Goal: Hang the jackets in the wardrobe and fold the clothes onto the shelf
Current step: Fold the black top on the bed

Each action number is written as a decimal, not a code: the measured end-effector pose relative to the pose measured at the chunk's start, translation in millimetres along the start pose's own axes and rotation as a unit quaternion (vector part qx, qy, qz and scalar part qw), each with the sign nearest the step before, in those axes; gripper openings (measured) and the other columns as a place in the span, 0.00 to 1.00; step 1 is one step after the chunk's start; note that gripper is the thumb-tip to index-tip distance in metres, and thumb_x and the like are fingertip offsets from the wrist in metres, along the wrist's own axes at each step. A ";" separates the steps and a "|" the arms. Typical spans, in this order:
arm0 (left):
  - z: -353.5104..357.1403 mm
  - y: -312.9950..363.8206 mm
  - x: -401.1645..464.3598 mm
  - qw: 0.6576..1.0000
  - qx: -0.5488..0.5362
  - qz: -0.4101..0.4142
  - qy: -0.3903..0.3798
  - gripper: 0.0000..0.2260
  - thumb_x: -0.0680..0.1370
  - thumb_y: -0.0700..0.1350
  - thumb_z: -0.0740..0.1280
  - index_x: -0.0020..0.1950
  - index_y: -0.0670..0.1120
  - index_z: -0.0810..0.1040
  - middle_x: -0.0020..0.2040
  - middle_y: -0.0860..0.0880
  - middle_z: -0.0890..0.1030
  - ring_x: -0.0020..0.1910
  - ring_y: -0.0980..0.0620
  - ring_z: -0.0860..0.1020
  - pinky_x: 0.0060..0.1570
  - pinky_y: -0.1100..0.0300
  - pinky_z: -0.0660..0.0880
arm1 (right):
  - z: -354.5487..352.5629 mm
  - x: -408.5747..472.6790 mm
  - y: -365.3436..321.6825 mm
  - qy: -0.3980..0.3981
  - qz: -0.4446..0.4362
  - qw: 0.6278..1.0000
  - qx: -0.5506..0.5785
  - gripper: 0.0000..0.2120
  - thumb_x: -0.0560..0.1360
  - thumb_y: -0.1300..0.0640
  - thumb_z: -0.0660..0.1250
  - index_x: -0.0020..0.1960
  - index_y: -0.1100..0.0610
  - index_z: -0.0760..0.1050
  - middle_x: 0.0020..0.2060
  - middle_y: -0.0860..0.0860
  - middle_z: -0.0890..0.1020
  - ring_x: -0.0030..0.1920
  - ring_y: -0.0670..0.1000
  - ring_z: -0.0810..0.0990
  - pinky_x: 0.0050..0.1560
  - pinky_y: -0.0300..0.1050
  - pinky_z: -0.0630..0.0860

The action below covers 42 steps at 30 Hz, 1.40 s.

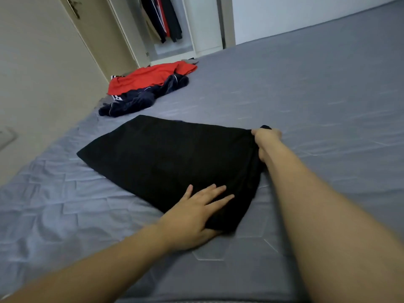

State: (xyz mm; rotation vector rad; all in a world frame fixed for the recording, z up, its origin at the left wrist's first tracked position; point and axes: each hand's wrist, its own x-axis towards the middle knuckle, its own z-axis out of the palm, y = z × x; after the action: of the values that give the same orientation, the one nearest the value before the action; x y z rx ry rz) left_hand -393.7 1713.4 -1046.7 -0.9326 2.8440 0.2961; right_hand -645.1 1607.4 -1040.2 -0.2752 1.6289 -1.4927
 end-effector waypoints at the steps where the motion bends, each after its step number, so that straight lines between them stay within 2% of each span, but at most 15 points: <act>1: -3.1 2.3 2.2 0.997 -0.066 -0.022 0.017 0.26 0.80 0.60 0.60 0.77 0.60 0.59 0.78 0.58 0.60 0.77 0.59 0.54 0.75 0.49 0.44 | 1.7 -1.0 -2.9 0.011 0.004 1.000 -0.002 0.31 0.72 0.62 0.70 0.70 0.61 0.61 0.62 0.57 0.74 0.57 0.57 0.77 0.61 0.54 0.75; 4: -31.8 -7.4 3.6 0.919 -0.366 -0.124 0.074 0.12 0.81 0.57 0.61 0.53 0.54 0.81 0.47 0.61 0.83 0.50 0.59 0.80 0.55 0.64 0.74 | 0.1 -15.0 -16.6 -0.050 0.041 0.998 0.009 0.12 0.73 0.59 0.65 0.55 0.61 0.72 0.48 0.57 0.80 0.47 0.56 0.80 0.50 0.50 0.79; 6: -52.7 -30.4 -2.4 0.805 -0.565 -0.161 0.087 0.14 0.80 0.57 0.62 0.55 0.51 0.81 0.48 0.57 0.85 0.50 0.56 0.83 0.49 0.65 0.77 | 2.6 -29.2 -32.8 -0.095 0.050 0.993 0.052 0.07 0.73 0.57 0.59 0.37 0.57 0.70 0.32 0.56 0.78 0.34 0.55 0.76 0.39 0.44 0.75; 8: -66.6 -56.3 -10.3 0.684 -0.695 -0.193 0.104 0.16 0.79 0.56 0.64 0.60 0.47 0.79 0.53 0.50 0.85 0.53 0.52 0.83 0.48 0.61 0.80 | 16.9 -42.0 -52.0 -0.116 0.040 0.989 0.087 0.09 0.73 0.56 0.58 0.35 0.56 0.67 0.30 0.54 0.76 0.31 0.55 0.76 0.34 0.42 0.76; 11: -73.2 -90.4 -18.9 0.607 -0.741 -0.229 0.172 0.14 0.80 0.54 0.64 0.59 0.48 0.79 0.53 0.49 0.85 0.51 0.51 0.84 0.42 0.59 0.81 | 68.3 -61.6 -78.2 -0.150 -0.006 0.984 0.097 0.09 0.77 0.55 0.62 0.38 0.56 0.69 0.33 0.52 0.76 0.33 0.51 0.76 0.34 0.40 0.75; 14: -83.6 -138.7 -30.3 0.599 -0.718 -0.258 0.243 0.14 0.81 0.54 0.63 0.62 0.48 0.78 0.54 0.49 0.85 0.52 0.49 0.84 0.48 0.55 0.80 | 142.7 -71.7 -92.7 -0.144 -0.038 0.989 0.024 0.04 0.78 0.55 0.64 0.48 0.56 0.74 0.43 0.53 0.78 0.40 0.50 0.77 0.34 0.40 0.72; 17: -90.5 -197.9 -50.6 0.631 -0.642 -0.289 0.325 0.09 0.81 0.52 0.64 0.57 0.51 0.80 0.52 0.49 0.85 0.51 0.47 0.83 0.49 0.53 0.80 | 219.8 -75.3 -91.8 -0.114 -0.069 0.991 -0.022 0.18 0.77 0.62 0.63 0.65 0.57 0.67 0.54 0.56 0.77 0.48 0.53 0.77 0.34 0.42 0.74; 21: -84.9 -273.1 -70.7 0.673 -0.529 -0.319 0.406 0.03 0.81 0.48 0.65 0.50 0.54 0.79 0.49 0.53 0.82 0.55 0.48 0.79 0.58 0.53 0.75 | 316.3 -74.6 -80.1 -0.127 -0.143 0.976 -0.102 0.22 0.75 0.62 0.64 0.67 0.55 0.62 0.51 0.56 0.72 0.49 0.55 0.76 0.33 0.44 0.73; 24: -76.7 -325.3 -71.5 0.677 -0.449 -0.421 0.404 0.05 0.78 0.53 0.67 0.51 0.54 0.79 0.60 0.50 0.75 0.65 0.42 0.69 0.68 0.51 0.63 | 373.8 -59.4 -61.9 -0.095 -0.210 0.950 -0.208 0.25 0.74 0.59 0.63 0.70 0.59 0.61 0.56 0.57 0.73 0.54 0.57 0.75 0.42 0.48 0.75; 27: -61.1 -357.0 -70.8 0.666 -0.417 -0.483 0.388 0.06 0.77 0.54 0.68 0.48 0.53 0.76 0.68 0.49 0.64 0.67 0.41 0.61 0.70 0.49 0.58 | 405.0 -37.3 -27.2 -0.082 -0.268 0.864 -0.418 0.27 0.75 0.49 0.59 0.73 0.53 0.61 0.66 0.59 0.71 0.66 0.62 0.68 0.67 0.55 0.65; 30: -39.4 -371.0 -69.5 0.633 -0.443 -0.500 0.391 0.09 0.78 0.52 0.65 0.55 0.50 0.79 0.72 0.48 0.63 0.68 0.40 0.61 0.69 0.48 0.59 | 413.4 -11.6 7.9 -0.067 -0.288 0.735 -0.610 0.33 0.75 0.34 0.54 0.76 0.47 0.57 0.74 0.55 0.64 0.72 0.62 0.61 0.70 0.63 0.53; 32: -28.9 -372.0 -67.7 0.646 -0.416 -0.515 0.379 0.15 0.79 0.51 0.63 0.63 0.48 0.77 0.71 0.47 0.66 0.67 0.41 0.63 0.68 0.48 0.59 | 417.3 2.6 19.8 -0.088 -0.241 0.735 -0.627 0.40 0.73 0.29 0.55 0.77 0.50 0.54 0.74 0.55 0.65 0.71 0.62 0.65 0.71 0.64 0.58; 35: -29.4 -372.7 -65.8 0.655 -0.369 -0.515 0.411 0.16 0.77 0.52 0.65 0.63 0.50 0.71 0.66 0.45 0.72 0.64 0.41 0.67 0.64 0.47 0.63 | 425.4 15.8 15.1 -0.104 -0.254 0.715 -0.642 0.36 0.74 0.32 0.58 0.70 0.59 0.66 0.65 0.57 0.74 0.59 0.59 0.75 0.57 0.53 0.71; 39: -27.6 -394.4 -65.8 0.723 -0.325 -0.441 0.421 0.13 0.79 0.55 0.64 0.57 0.48 0.74 0.56 0.44 0.77 0.57 0.40 0.72 0.57 0.49 0.69 | 438.6 22.9 3.6 -0.106 -0.324 0.716 -0.609 0.29 0.78 0.39 0.61 0.65 0.63 0.66 0.60 0.59 0.74 0.49 0.54 0.72 0.45 0.48 0.67; 42: -25.9 -410.6 -67.9 0.676 -0.405 -0.437 0.433 0.10 0.81 0.51 0.61 0.53 0.45 0.72 0.46 0.47 0.77 0.50 0.42 0.75 0.48 0.52 0.71 | 448.2 26.9 12.5 -0.148 -0.320 0.738 -0.575 0.29 0.79 0.40 0.58 0.70 0.61 0.63 0.67 0.58 0.70 0.60 0.56 0.72 0.54 0.49 0.68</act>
State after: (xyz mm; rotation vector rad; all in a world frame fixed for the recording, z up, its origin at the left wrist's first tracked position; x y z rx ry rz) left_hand -96.0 1422.2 -1067.9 -3.1395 2.2358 1.2970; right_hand -336.3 1282.4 -1012.2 -1.8078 2.0764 -0.5450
